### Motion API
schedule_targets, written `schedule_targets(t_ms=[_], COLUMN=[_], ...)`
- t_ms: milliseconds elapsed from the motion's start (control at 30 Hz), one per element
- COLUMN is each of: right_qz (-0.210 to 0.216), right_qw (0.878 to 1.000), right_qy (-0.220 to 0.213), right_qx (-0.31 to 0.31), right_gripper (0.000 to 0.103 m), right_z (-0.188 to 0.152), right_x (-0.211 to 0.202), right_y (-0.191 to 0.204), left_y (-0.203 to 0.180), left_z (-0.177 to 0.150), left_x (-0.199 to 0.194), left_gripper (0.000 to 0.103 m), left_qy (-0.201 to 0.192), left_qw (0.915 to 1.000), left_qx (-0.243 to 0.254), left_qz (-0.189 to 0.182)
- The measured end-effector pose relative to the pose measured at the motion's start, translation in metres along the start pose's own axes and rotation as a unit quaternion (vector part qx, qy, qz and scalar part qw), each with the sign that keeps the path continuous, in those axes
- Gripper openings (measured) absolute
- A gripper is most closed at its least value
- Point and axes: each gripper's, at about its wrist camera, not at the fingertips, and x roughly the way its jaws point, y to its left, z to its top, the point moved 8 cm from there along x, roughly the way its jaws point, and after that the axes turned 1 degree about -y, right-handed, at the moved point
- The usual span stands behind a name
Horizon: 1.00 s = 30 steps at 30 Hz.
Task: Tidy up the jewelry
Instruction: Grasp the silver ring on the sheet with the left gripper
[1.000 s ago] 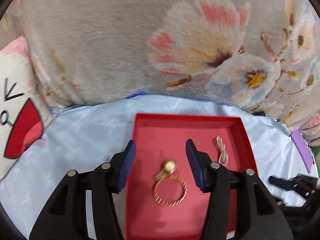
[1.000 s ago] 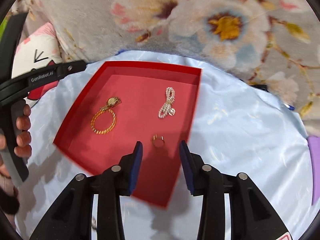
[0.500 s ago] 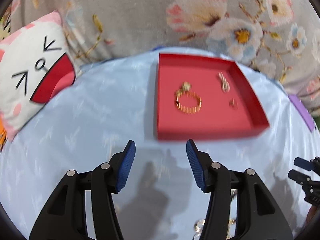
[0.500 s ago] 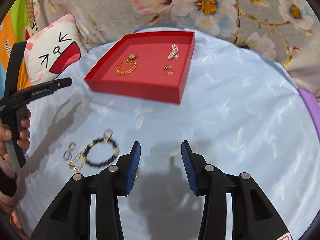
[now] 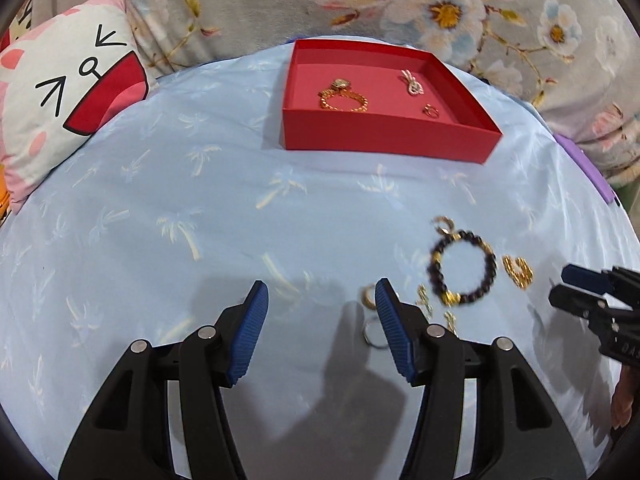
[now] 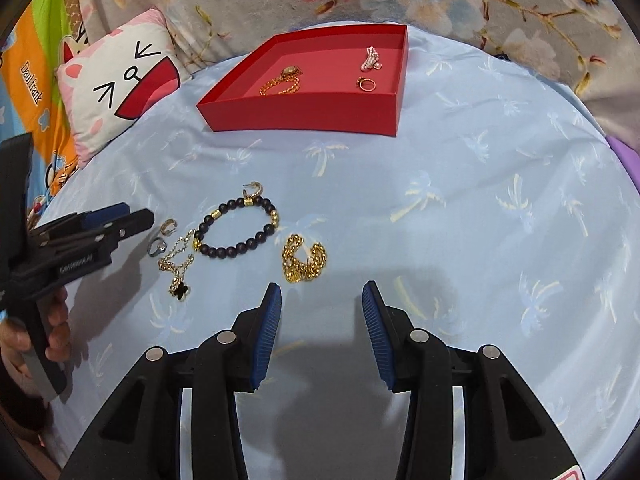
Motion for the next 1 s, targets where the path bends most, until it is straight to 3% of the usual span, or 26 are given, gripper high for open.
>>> schedule_targets(t_ms=[267, 467, 600, 700, 833, 1000], right_qz=[0.003, 0.002, 0.0, 0.0, 0.0, 0.002], right_qw=[1.0, 1.0, 1.0, 1.0, 1.0, 1.0], right_qy=[0.001, 0.004, 0.004, 0.005, 0.003, -0.003], right_qx=[0.01, 0.011, 0.009, 0.009, 0.008, 0.004], right_gripper=[0.042, 0.042, 0.042, 0.042, 0.042, 0.042], right_z=[-0.002, -0.003, -0.003, -0.003, -0.003, 0.0], right_x=[0.002, 0.005, 0.005, 0.006, 0.005, 0.003], right_y=[-0.004, -0.005, -0.004, -0.005, -0.004, -0.001], left_y=[-0.02, -0.024, -0.026, -0.028, -0.028, -0.026], left_z=[-0.017, -0.017, -0.017, -0.018, -0.018, -0.018], left_x=[0.002, 0.004, 0.004, 0.004, 0.003, 0.002], left_gripper=[0.053, 0.052, 0.037, 0.035, 0.023, 0.023], left_qy=[0.01, 0.011, 0.01, 0.009, 0.008, 0.007], left_qw=[0.9993, 0.9991, 0.9988, 0.9987, 0.9987, 0.9988], left_qx=[0.03, 0.041, 0.047, 0.047, 0.047, 0.039], left_qz=[-0.019, -0.009, -0.009, -0.015, -0.018, -0.027])
